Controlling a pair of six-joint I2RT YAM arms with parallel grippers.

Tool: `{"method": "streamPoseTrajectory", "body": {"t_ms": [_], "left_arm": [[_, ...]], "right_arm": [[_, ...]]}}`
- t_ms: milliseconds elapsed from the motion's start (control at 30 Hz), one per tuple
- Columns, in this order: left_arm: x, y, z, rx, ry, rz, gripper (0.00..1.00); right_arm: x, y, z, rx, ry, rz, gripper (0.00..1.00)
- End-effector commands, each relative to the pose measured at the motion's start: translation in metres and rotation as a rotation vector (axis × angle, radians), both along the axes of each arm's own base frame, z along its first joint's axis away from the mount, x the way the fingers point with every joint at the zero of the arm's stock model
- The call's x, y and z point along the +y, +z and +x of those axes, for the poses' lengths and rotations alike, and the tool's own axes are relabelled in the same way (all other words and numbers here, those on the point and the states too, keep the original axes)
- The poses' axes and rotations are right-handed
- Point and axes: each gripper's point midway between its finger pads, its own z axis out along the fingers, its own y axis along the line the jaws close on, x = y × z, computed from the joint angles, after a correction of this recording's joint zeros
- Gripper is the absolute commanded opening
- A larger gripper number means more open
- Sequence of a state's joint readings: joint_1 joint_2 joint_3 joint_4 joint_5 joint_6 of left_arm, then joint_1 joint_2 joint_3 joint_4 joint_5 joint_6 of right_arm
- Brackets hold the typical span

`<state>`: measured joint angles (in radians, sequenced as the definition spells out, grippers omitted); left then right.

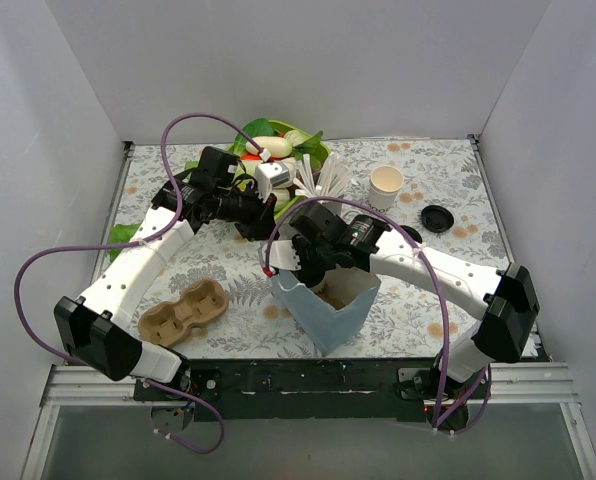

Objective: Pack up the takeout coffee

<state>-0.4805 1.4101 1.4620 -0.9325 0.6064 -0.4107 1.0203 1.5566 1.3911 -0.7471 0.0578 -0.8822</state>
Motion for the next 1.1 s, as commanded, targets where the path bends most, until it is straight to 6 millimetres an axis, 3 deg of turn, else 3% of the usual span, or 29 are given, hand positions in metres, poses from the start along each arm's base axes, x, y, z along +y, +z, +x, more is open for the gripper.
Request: {"method": "streamPoseTrajectory", "body": {"t_ms": [0,200,467,567,700,800,867,1067], "left_arm": [[0.004,0.002,-0.004,-0.006,-0.012,0.017,0.00],[0.001,0.005,-0.004,-0.013,-0.015,-0.003,0.00],[0.000,0.008,-0.004,-0.028,-0.024,-0.009,0.00],[0.000,0.012,-0.002,-0.039,-0.017,-0.017,0.00],[-0.003,0.019,0.001,-0.059,-0.009,-0.038,0.00],[-0.004,0.024,0.005,-0.071,-0.004,-0.051,0.00],[-0.006,0.026,0.005,-0.078,-0.006,-0.057,0.00],[-0.005,0.029,0.007,-0.079,0.006,-0.057,0.14]], "right_arm": [[-0.033,-0.009,0.002,-0.008,-0.054,-0.094,0.01],[-0.035,-0.036,-0.006,0.048,-0.065,-0.118,0.01],[-0.025,-0.033,-0.014,0.102,-0.056,-0.084,0.01],[-0.024,-0.021,-0.010,0.080,-0.061,-0.065,0.01],[-0.013,0.014,-0.007,0.036,-0.037,0.035,0.01],[-0.008,0.029,-0.009,0.023,-0.022,0.088,0.01],[-0.005,0.031,-0.013,0.041,-0.002,0.113,0.01],[-0.001,0.044,-0.009,0.007,-0.007,0.158,0.01]]}}
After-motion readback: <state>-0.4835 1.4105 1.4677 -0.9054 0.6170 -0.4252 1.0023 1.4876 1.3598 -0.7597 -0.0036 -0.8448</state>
